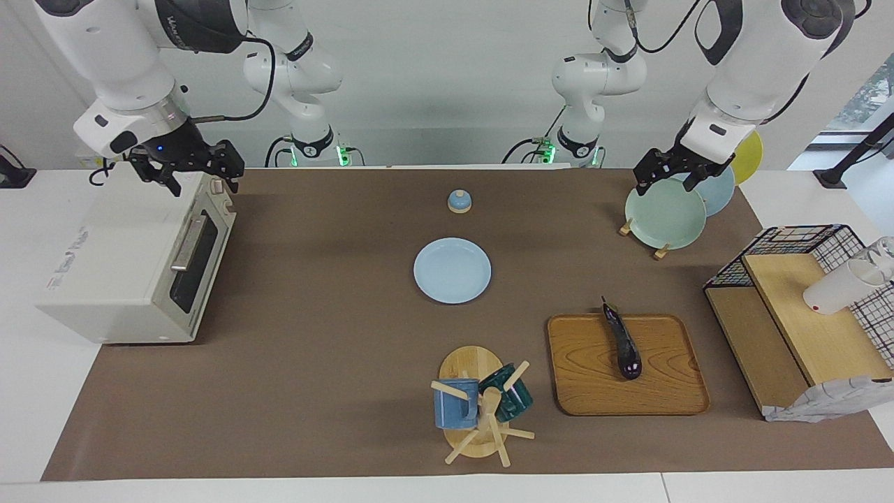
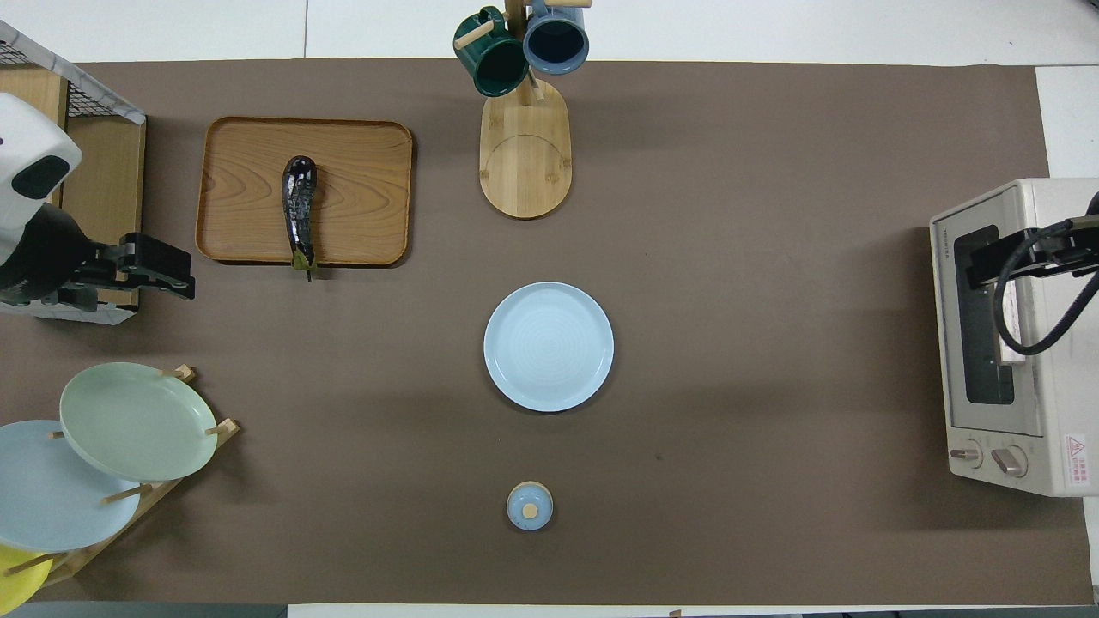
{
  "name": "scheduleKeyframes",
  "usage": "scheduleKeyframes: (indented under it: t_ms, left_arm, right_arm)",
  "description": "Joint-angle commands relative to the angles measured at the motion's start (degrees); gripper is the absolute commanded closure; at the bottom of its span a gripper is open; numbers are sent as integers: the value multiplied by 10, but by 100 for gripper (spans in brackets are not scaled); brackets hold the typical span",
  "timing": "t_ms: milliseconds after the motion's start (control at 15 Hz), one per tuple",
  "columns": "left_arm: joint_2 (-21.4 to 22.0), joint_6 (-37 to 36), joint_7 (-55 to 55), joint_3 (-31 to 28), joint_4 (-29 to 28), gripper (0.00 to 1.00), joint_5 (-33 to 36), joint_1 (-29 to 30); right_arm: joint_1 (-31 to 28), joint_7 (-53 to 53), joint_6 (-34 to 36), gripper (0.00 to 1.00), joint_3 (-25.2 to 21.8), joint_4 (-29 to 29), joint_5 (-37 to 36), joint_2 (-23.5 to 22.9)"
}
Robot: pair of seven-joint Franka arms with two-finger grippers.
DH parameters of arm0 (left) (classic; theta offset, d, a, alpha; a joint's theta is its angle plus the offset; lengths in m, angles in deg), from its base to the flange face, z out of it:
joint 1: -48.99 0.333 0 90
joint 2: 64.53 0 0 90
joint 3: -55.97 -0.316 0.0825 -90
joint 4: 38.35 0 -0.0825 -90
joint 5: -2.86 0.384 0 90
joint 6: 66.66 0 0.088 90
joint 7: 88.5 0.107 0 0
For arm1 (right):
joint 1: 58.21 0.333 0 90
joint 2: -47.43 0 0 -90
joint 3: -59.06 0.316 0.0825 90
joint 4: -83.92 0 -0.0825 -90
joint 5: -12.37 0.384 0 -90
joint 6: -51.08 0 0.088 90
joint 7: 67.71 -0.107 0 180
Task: Put eggplant into oven
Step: 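Reach the left gripper toward the eggplant on the wooden tray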
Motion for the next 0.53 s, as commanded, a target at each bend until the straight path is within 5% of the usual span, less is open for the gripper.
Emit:
scheduleKeyframes:
  t_ms: [0, 465]
  left_arm:
    - [4, 1, 2, -1, -1, 0, -5, 0]
    - [5, 7, -3, -1, -7, 0, -5, 0]
  right_arm:
    - [-4, -6, -6, 0, 2, -11, 11, 10]
    - [-4, -6, -6, 0, 2, -11, 12, 9]
